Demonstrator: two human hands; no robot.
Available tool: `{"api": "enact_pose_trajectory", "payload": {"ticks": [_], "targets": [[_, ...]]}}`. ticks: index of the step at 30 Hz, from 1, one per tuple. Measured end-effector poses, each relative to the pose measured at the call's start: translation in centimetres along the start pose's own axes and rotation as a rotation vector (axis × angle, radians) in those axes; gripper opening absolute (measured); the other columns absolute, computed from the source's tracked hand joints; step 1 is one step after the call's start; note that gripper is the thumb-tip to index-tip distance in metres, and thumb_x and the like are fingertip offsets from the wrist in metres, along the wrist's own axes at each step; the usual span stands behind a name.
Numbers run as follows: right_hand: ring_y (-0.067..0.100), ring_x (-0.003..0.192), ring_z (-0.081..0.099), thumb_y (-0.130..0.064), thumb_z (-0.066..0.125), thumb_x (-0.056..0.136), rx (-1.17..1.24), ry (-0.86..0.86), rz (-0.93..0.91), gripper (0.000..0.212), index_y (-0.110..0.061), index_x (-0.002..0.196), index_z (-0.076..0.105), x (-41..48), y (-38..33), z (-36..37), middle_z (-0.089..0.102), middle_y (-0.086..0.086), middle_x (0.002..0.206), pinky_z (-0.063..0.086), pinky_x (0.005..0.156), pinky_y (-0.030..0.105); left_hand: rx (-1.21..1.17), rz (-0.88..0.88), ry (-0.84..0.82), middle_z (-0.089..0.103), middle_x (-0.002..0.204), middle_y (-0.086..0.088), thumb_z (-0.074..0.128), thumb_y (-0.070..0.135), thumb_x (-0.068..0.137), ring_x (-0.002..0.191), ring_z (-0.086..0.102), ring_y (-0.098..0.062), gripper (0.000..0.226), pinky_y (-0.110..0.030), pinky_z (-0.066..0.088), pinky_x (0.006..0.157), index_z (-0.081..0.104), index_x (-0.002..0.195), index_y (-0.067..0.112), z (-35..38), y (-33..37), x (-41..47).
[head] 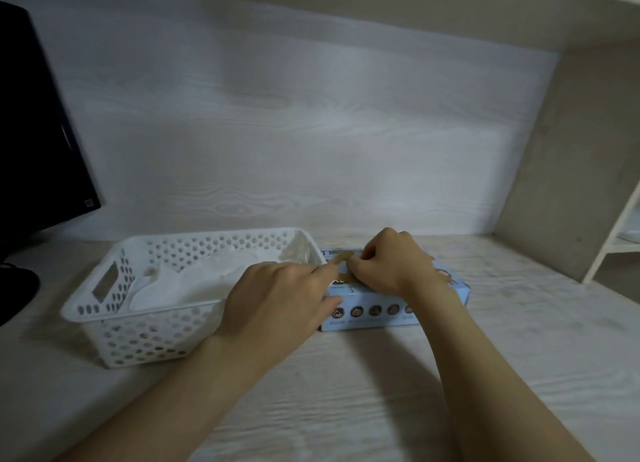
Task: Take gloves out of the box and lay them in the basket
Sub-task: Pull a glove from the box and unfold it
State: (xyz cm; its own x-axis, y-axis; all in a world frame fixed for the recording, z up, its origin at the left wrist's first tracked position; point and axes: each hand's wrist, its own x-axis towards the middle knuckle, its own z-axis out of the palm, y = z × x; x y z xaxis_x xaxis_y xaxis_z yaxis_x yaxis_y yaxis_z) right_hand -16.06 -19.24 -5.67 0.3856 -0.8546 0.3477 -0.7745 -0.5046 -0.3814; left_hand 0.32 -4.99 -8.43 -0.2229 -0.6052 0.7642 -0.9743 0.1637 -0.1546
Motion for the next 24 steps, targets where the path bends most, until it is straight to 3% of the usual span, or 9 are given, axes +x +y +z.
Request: {"api": "enact_pose_trajectory", "payload": {"ticks": [3, 8, 12, 15, 18, 24], "targets": [[0.019, 0.045, 0.035, -0.036, 0.066, 0.081, 0.084, -0.072, 0.008, 0.048, -0.017, 0.046, 0.040, 0.2, 0.3, 0.2, 0.031, -0.007, 0.035, 0.031, 0.050, 0.030, -0.071, -0.011, 0.006, 0.069, 0.066, 0.009, 0.082, 0.043, 0.081, 0.052, 0.062, -0.018, 0.023, -0.033, 0.051, 0.046, 0.077, 0.095, 0.027, 0.1, -0.3, 0.2], [0.018, 0.049, 0.037, -0.016, 0.067, 0.084, 0.232, -0.204, 0.030, 0.039, -0.015, 0.048, 0.051, 0.3, 0.9, -0.2, 0.041, 0.001, 0.045, 0.034, 0.053, 0.031, -0.023, 0.044, -0.009, 0.053, 0.091, 0.004, 0.078, 0.050, 0.081, 0.067, 0.052, -0.016, 0.036, -0.029, 0.038, 0.050, 0.061, 0.089, 0.020, 0.3, 0.4, 1.2], [0.028, 0.053, 0.057, -0.022, 0.065, 0.081, 0.117, -0.104, -0.126, 0.025, -0.010, 0.060, 0.068, 0.6, 1.0, 0.1, 0.063, 0.009, 0.055, 0.049, 0.052, 0.039, 0.186, 0.104, -0.048, 0.062, 0.113, -0.004, 0.056, 0.050, 0.097, 0.093, 0.058, -0.028, 0.036, -0.044, 0.049, 0.078, 0.071, 0.098, 0.017, 1.4, 1.7, 0.8], [0.017, 0.053, 0.053, -0.026, 0.062, 0.078, 0.030, 0.024, -0.277, 0.022, -0.024, 0.057, 0.060, 0.2, 0.8, 0.1, 0.058, -0.004, 0.054, 0.043, 0.050, 0.032, 0.247, 0.157, -0.020, 0.064, 0.093, -0.003, 0.059, 0.043, 0.100, 0.092, 0.056, -0.031, 0.031, -0.051, 0.045, 0.092, 0.072, 0.094, 0.016, 1.7, 1.9, 0.4], [0.008, 0.063, 0.055, -0.036, 0.057, 0.075, 0.027, 0.154, -0.332, 0.014, -0.026, 0.069, 0.066, -0.2, 0.5, -0.1, 0.057, -0.012, 0.067, 0.040, 0.053, 0.027, 0.264, 0.168, -0.008, 0.061, 0.088, -0.001, 0.064, 0.038, 0.098, 0.086, 0.055, -0.028, 0.023, -0.050, 0.044, 0.093, 0.073, 0.095, 0.016, 1.8, 2.0, 0.1], [0.010, 0.061, 0.060, -0.029, 0.067, 0.084, 0.225, 0.081, -0.203, 0.011, -0.029, 0.074, 0.064, 0.2, 1.3, 0.8, 0.065, -0.009, 0.066, 0.055, 0.058, 0.037, 0.236, 0.154, -0.024, 0.061, 0.084, 0.001, 0.068, 0.033, 0.096, 0.071, 0.056, -0.024, 0.017, -0.046, 0.043, 0.085, 0.073, 0.094, 0.017, 2.4, 1.9, 0.0]]}}
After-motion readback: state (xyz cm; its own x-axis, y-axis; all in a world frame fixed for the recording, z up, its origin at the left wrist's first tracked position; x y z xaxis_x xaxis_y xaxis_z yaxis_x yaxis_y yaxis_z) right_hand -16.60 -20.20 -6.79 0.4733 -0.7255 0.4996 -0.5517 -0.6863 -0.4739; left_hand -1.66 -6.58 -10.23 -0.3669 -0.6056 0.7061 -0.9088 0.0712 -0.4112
